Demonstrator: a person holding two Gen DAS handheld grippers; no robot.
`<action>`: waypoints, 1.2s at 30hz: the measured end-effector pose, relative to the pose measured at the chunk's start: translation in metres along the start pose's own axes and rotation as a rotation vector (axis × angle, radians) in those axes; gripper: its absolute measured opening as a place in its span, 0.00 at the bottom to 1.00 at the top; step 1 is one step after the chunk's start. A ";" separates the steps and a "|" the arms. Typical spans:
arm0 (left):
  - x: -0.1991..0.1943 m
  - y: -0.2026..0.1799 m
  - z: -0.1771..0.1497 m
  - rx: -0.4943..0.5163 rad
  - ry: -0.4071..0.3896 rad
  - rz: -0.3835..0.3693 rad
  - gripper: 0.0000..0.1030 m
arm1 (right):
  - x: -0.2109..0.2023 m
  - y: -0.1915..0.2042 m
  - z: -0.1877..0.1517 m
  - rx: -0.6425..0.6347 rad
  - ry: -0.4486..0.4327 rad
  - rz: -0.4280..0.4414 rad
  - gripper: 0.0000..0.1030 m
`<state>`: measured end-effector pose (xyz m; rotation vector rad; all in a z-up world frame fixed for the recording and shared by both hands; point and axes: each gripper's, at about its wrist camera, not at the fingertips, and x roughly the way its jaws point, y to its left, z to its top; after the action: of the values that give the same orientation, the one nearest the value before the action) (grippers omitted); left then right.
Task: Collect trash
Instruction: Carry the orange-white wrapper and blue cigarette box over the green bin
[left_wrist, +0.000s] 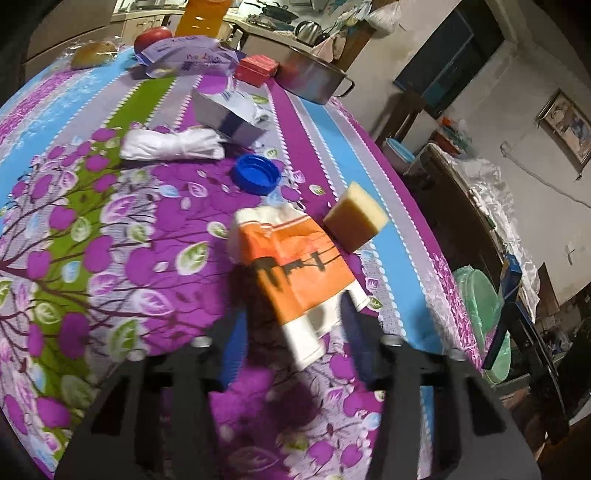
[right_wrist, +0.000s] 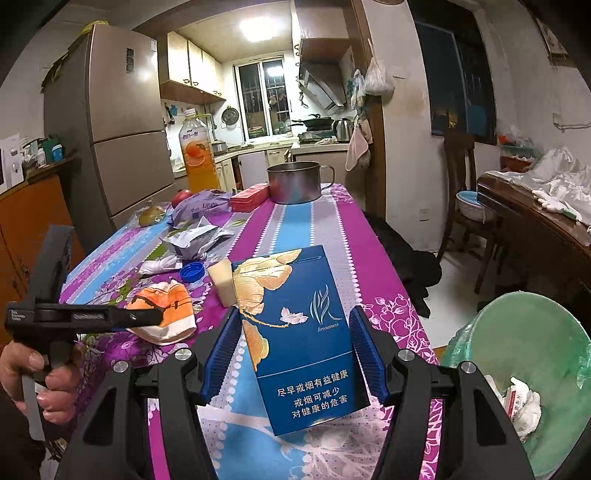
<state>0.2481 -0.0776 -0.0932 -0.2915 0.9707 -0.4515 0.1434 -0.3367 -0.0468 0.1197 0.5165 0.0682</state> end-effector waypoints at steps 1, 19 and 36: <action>0.002 -0.002 0.000 0.002 -0.002 0.006 0.24 | 0.000 0.001 0.000 0.000 0.001 0.000 0.60; -0.053 -0.122 0.001 0.278 -0.331 0.121 0.10 | -0.059 -0.027 0.033 -0.017 -0.139 -0.192 0.60; -0.020 -0.279 -0.029 0.568 -0.307 -0.089 0.10 | -0.135 -0.130 0.038 0.087 -0.141 -0.462 0.60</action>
<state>0.1483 -0.3116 0.0267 0.1104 0.5014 -0.7191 0.0500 -0.4822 0.0349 0.0874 0.3960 -0.4115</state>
